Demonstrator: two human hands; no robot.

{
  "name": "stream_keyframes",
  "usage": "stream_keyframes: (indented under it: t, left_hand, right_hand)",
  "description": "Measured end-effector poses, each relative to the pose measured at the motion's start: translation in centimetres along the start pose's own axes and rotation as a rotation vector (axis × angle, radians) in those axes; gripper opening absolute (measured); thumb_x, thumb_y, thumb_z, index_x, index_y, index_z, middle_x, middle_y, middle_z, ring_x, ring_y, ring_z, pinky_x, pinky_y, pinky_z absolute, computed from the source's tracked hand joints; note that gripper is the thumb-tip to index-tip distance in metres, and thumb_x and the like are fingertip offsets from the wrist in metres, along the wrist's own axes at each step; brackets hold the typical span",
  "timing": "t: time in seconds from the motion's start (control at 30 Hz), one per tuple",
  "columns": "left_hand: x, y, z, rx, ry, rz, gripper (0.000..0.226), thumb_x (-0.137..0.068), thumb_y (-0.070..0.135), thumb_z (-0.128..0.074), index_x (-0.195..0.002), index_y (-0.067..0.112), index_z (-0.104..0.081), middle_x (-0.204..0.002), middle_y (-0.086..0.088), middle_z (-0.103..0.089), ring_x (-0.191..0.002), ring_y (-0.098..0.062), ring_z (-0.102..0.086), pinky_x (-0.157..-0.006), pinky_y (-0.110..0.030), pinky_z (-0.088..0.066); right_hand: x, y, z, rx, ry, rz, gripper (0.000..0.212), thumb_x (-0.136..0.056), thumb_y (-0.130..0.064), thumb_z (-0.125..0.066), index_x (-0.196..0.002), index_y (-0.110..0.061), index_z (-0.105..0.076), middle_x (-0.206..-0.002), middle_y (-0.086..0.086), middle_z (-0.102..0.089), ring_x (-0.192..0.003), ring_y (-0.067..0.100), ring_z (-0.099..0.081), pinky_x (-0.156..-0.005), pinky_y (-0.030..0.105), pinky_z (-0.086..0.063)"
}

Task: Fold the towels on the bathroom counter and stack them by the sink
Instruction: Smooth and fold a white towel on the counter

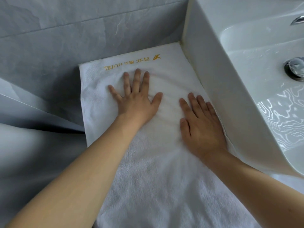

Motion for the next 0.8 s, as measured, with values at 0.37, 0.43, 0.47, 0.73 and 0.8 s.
stream_keyframes:
  t: [0.37, 0.43, 0.47, 0.73, 0.8]
  left_hand:
    - [1.9, -3.6, 0.4, 0.020, 0.039, 0.095, 0.080, -0.088, 0.075, -0.010, -0.156, 0.036, 0.003, -0.166, 0.004, 0.009, -0.151, -0.029, 0.015, -0.108, -0.077, 0.005]
    - [1.7, -3.6, 0.4, 0.018, 0.049, 0.092, 0.080, -0.088, 0.076, -0.009, -0.157, 0.036, 0.002, -0.166, 0.004, 0.009, -0.151, -0.029, 0.015, -0.108, -0.077, 0.005]
    - [1.6, -3.6, 0.3, 0.015, 0.047, 0.089, 0.081, -0.087, 0.076, -0.008, -0.156, 0.036, 0.002, -0.166, 0.004, 0.010, -0.151, -0.028, 0.015, -0.108, -0.076, 0.005]
    - [1.7, -4.1, -0.2, 0.012, 0.037, 0.074, 0.083, -0.084, 0.079, -0.006, -0.155, 0.037, 0.008, -0.165, 0.007, 0.016, -0.150, -0.025, 0.020, -0.108, -0.074, 0.010]
    - [2.6, -4.3, -0.3, -0.002, 0.030, 0.035, 0.083, -0.085, 0.078, -0.004, -0.155, 0.035, 0.011, -0.165, 0.008, 0.017, -0.150, -0.023, 0.020, -0.110, -0.073, 0.009]
  right_hand:
    - [0.0, -0.4, 1.2, -0.116, 0.069, 0.022, 0.065, -0.086, -0.037, -0.034, -0.147, -0.017, -0.041, -0.159, 0.007, -0.026, -0.148, 0.024, -0.020, -0.120, 0.040, -0.014]
    - [-2.0, -1.5, 3.0, -0.236, 0.264, 0.048, 0.049, -0.085, -0.028, -0.042, -0.125, -0.009, -0.063, -0.141, 0.013, -0.052, -0.130, 0.032, -0.047, -0.110, 0.043, -0.033]
    - [-3.8, -2.3, 4.0, -0.260, 0.369, 0.079, 0.043, -0.086, -0.024, -0.044, -0.119, -0.008, -0.066, -0.134, 0.013, -0.057, -0.123, 0.033, -0.053, -0.105, 0.042, -0.036]
    - [-14.5, -2.9, 0.2, 0.034, -0.045, 0.211, 0.057, -0.101, -0.049, -0.018, -0.155, -0.037, -0.004, -0.164, -0.004, 0.007, -0.150, 0.019, 0.009, -0.120, 0.043, 0.008]
    - [-14.5, -2.5, 0.0, 0.049, -0.020, 0.202, 0.060, -0.099, -0.054, -0.018, -0.154, -0.038, -0.002, -0.164, -0.004, 0.009, -0.150, 0.020, 0.011, -0.120, 0.044, 0.008]
Point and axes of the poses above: each hand's wrist, its own x-axis away from the middle knuckle, its own z-axis out of the back of the hand, y = z × x, the point moved 5 cm from there along -x, towards the middle knuckle
